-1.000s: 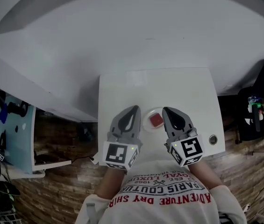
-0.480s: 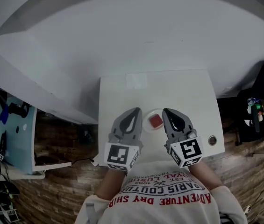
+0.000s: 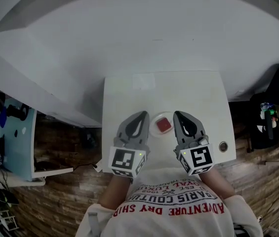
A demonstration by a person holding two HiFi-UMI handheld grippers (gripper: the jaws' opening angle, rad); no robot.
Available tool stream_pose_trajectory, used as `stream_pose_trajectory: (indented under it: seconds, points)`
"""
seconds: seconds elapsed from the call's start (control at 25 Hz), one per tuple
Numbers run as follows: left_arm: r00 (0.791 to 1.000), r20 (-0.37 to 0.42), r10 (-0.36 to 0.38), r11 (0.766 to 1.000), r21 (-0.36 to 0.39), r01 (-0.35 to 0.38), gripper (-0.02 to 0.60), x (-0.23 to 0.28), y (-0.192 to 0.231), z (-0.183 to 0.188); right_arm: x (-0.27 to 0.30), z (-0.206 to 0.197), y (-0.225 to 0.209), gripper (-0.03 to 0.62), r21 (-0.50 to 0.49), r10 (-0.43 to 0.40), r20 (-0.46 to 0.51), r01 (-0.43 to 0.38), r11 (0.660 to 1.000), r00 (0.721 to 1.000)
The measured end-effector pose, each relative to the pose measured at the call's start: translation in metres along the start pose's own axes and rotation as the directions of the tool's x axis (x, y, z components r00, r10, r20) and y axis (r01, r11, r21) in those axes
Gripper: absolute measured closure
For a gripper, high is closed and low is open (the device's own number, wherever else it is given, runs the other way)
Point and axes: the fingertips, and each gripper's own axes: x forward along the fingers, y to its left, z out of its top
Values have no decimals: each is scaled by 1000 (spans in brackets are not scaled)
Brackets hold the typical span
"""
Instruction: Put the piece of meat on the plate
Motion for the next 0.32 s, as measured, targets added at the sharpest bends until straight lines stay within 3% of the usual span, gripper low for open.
stream_pose_trajectory:
  seconds: [0.32]
  points:
    - [1000,-7,2,1000,-13,-2,574,4,6,-4,7,-5,-2,582,-14,-6,-14,6,1000,1000]
